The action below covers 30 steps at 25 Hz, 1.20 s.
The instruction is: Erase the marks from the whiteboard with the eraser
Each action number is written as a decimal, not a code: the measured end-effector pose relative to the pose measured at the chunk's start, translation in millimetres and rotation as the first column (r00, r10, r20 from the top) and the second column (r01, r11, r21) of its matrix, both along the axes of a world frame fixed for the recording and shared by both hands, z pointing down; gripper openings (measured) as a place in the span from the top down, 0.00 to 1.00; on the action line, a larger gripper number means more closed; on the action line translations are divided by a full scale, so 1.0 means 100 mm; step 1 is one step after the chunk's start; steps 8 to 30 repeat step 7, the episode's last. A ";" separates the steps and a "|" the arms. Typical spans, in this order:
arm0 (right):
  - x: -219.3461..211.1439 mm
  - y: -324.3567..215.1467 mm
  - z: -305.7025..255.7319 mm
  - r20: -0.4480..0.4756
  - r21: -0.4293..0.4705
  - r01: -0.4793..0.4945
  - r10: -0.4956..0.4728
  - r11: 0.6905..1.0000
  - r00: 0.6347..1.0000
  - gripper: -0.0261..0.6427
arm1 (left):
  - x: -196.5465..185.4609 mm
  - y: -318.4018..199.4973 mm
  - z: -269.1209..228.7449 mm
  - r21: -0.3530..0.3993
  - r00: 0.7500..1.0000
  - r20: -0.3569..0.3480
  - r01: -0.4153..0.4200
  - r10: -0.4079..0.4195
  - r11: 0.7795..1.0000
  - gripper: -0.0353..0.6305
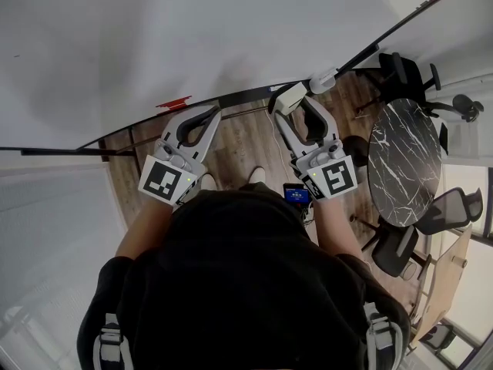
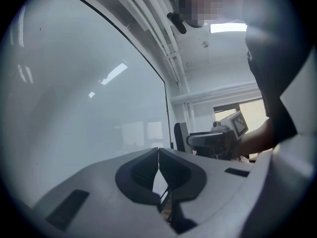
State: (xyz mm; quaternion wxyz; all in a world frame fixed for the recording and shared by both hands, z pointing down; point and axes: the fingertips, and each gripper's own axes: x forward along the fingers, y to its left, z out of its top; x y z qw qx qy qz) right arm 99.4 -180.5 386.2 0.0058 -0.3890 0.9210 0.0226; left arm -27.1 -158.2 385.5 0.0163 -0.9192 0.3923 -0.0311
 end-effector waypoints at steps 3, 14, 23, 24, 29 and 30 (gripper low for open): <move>-0.01 -0.01 0.01 -0.002 0.001 -0.003 0.003 1.000 1.000 0.63 | -0.02 -0.01 0.00 0.004 1.000 -0.005 0.003 -0.003 1.000 0.94; 0.03 0.00 0.01 0.000 0.002 -0.008 0.008 1.000 1.000 0.63 | 0.00 0.00 0.01 -0.002 1.000 -0.001 0.001 -0.001 1.000 0.94; 0.03 0.00 0.01 0.000 0.002 -0.008 0.008 1.000 1.000 0.63 | 0.00 0.00 0.01 -0.002 1.000 -0.001 0.001 -0.001 1.000 0.94; 0.03 0.00 0.01 0.000 0.002 -0.008 0.008 1.000 1.000 0.63 | 0.00 0.00 0.01 -0.002 1.000 -0.001 0.001 -0.001 1.000 0.94; 0.03 0.00 0.01 0.000 0.002 -0.008 0.008 1.000 1.000 0.63 | 0.00 0.00 0.01 -0.002 1.000 -0.001 0.001 -0.001 1.000 0.94; 0.03 0.00 0.01 0.000 0.002 -0.008 0.008 1.000 1.000 0.63 | 0.00 0.00 0.01 -0.002 1.000 -0.001 0.001 -0.001 1.000 0.94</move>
